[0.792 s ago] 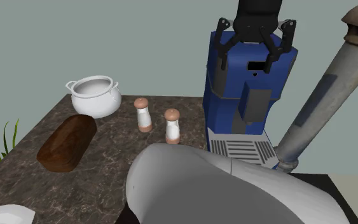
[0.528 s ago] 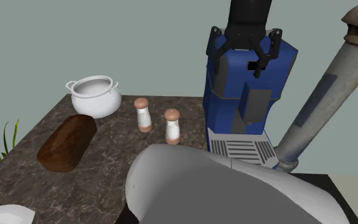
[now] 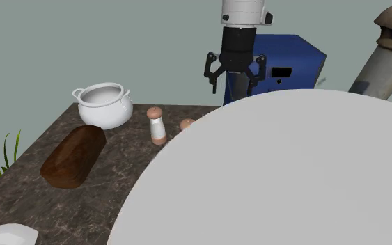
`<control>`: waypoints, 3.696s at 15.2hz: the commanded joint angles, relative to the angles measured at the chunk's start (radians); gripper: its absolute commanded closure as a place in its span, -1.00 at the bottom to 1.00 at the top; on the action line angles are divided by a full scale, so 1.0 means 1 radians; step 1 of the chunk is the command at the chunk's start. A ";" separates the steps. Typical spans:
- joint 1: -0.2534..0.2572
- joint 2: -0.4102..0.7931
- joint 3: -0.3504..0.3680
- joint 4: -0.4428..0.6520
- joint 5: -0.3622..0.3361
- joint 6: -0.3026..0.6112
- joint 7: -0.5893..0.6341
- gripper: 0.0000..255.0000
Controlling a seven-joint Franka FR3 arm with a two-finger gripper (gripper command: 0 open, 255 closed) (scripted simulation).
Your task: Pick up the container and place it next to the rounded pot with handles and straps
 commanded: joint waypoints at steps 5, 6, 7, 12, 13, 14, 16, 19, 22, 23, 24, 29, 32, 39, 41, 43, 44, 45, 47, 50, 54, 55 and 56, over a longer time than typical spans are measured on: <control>0.034 0.197 0.076 0.034 0.024 0.151 0.077 -1.00; 0.038 0.233 0.087 0.045 0.023 0.174 0.089 -1.00; 0.043 0.270 0.098 0.057 0.022 0.196 0.102 -1.00; 0.066 0.462 0.143 0.136 -0.003 0.294 0.171 -1.00; 0.071 0.501 0.150 0.156 -0.012 0.311 0.186 -1.00; 0.077 0.541 0.156 0.176 -0.021 0.326 0.201 -1.00; 0.091 0.620 0.166 0.221 -0.042 0.353 0.231 -1.00; 0.117 0.738 0.172 0.296 -0.076 0.384 0.274 -1.00; 0.121 0.759 0.169 0.277 -0.084 0.423 0.279 -1.00; 0.122 0.766 0.168 0.271 -0.086 0.436 0.281 -1.00; 0.123 0.773 0.167 0.265 -0.089 0.449 0.283 -1.00; 0.126 0.793 0.164 0.251 -0.097 0.483 0.288 -1.00; 0.126 0.794 0.164 0.251 -0.097 0.483 0.288 -1.00; 0.126 0.793 0.164 0.251 -0.097 0.482 0.288 1.00; 0.125 0.793 0.164 0.251 -0.097 0.482 0.288 1.00; 0.125 0.793 0.164 0.251 -0.097 0.482 0.287 1.00; 0.125 0.793 0.164 0.251 -0.097 0.482 0.287 1.00; 0.126 0.794 0.164 0.251 -0.097 0.483 0.288 1.00; 0.123 0.771 0.168 0.253 -0.088 0.459 0.283 1.00; 0.119 0.739 0.173 0.258 -0.077 0.423 0.277 1.00; 0.115 0.699 0.177 0.268 -0.062 0.375 0.268 1.00; 0.115 0.689 0.178 0.271 -0.058 0.363 0.266 1.00; 0.114 0.679 0.179 0.274 -0.055 0.350 0.264 1.00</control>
